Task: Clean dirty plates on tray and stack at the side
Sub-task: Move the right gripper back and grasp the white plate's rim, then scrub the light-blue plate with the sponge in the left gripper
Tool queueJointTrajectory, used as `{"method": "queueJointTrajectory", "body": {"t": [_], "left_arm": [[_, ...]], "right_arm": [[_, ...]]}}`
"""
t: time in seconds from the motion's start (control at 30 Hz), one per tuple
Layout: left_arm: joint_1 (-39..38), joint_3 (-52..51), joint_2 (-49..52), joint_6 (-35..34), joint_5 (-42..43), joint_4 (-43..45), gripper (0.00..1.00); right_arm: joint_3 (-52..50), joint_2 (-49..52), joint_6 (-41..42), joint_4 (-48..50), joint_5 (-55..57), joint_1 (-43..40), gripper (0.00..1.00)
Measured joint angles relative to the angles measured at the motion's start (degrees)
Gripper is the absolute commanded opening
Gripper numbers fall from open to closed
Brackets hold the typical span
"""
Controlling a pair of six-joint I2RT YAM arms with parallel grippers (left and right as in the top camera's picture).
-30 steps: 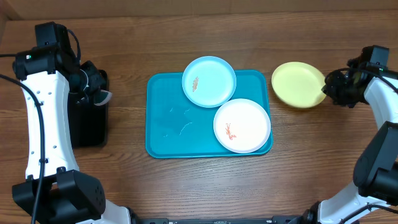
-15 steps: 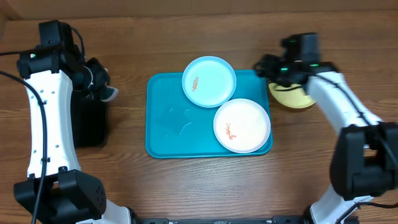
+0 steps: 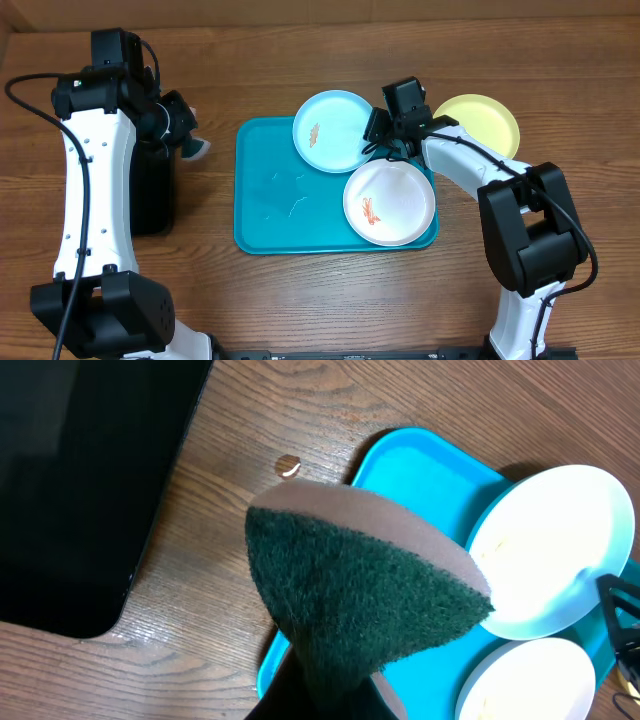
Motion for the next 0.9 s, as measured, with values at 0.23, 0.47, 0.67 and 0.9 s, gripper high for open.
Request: {"method": "queueJointTrajectory", "body": {"t": [0.23, 0.47, 0.67, 0.9], "left_arm": [[0.0, 0.0, 0.0, 0.0, 0.0, 0.4, 0.04], [-0.3, 0.0, 0.0, 0.0, 0.0, 0.4, 0.04], [-2.4, 0.0, 0.0, 0.0, 0.0, 0.5, 0.04], [-6.7, 0.0, 0.2, 0.0, 0.0, 0.7, 0.04]], "right_arm": [[0.0, 0.0, 0.2, 0.4, -0.5, 0.0, 0.30], [0.0, 1.5, 0.2, -0.7, -2.7, 0.1, 0.17], [0.0, 1.6, 0.3, -0.4, -5.1, 1.1, 0.08], [0.0, 1.6, 0.4, 0.0, -9.0, 4.5, 0.05]]}}
